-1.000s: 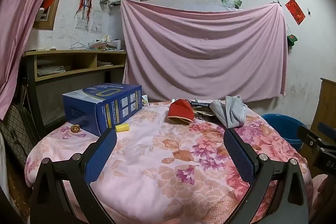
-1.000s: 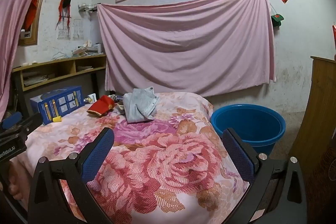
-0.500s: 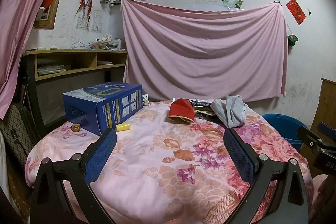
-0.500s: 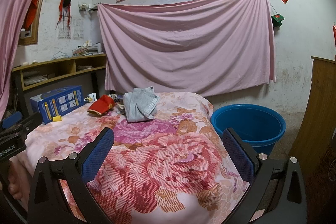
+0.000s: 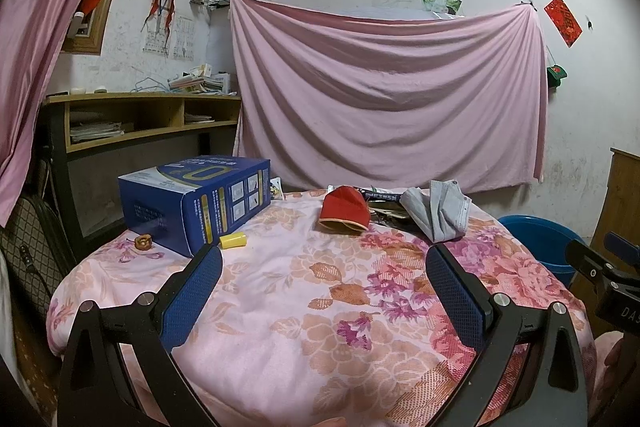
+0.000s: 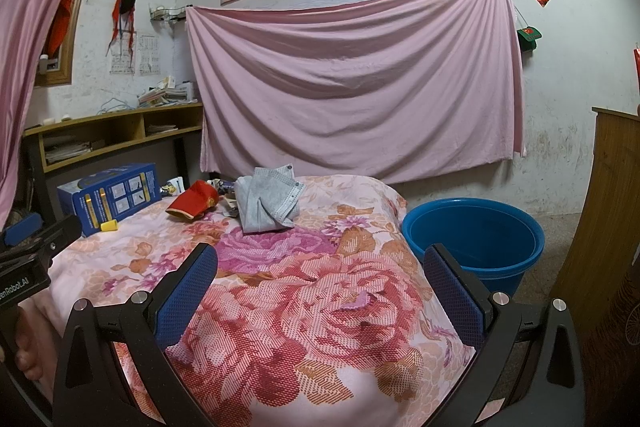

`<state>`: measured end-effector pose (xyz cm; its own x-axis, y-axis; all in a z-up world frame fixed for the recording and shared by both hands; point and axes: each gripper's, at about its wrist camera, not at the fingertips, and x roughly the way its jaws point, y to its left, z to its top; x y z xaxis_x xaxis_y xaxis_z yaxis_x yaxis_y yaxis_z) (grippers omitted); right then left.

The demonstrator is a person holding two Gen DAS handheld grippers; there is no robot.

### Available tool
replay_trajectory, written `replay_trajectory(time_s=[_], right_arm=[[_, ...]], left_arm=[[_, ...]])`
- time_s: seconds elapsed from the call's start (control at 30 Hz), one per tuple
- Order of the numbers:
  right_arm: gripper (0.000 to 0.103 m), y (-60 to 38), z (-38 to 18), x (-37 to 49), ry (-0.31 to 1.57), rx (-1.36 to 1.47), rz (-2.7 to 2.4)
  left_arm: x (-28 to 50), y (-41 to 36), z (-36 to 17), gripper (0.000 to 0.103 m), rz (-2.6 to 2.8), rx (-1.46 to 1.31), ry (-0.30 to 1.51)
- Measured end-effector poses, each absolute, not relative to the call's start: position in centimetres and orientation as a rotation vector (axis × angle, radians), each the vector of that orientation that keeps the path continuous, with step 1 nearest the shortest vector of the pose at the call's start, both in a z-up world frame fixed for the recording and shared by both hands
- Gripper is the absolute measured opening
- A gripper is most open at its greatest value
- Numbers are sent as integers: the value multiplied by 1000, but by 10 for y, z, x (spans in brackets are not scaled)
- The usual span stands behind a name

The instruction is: Collect trash

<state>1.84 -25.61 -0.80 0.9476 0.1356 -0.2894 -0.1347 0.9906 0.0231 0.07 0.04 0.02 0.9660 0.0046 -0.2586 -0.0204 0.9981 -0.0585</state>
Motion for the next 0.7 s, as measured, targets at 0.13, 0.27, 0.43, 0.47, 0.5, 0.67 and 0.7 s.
replay_trajectory(time_s=[0.13, 0.27, 0.43, 0.47, 0.5, 0.67, 0.7], right_arm=[[103, -256, -8, 18, 295, 3, 137], [103, -256, -8, 18, 295, 3, 137], [103, -256, -8, 18, 295, 3, 137], [103, -256, -8, 18, 295, 3, 137], [103, -256, -8, 18, 295, 3, 137], [103, -256, -8, 18, 295, 3, 137], [103, -256, -8, 18, 295, 3, 137]], left_arm=[[1, 0, 0, 100, 12, -61, 263], [1, 1, -2, 100, 12, -62, 263], [1, 1, -2, 100, 12, -62, 264], [1, 1, -1, 100, 11, -62, 264], [1, 1, -2, 100, 12, -62, 264], [1, 1, -1, 100, 11, -62, 264], [1, 1, -1, 100, 11, -62, 265]])
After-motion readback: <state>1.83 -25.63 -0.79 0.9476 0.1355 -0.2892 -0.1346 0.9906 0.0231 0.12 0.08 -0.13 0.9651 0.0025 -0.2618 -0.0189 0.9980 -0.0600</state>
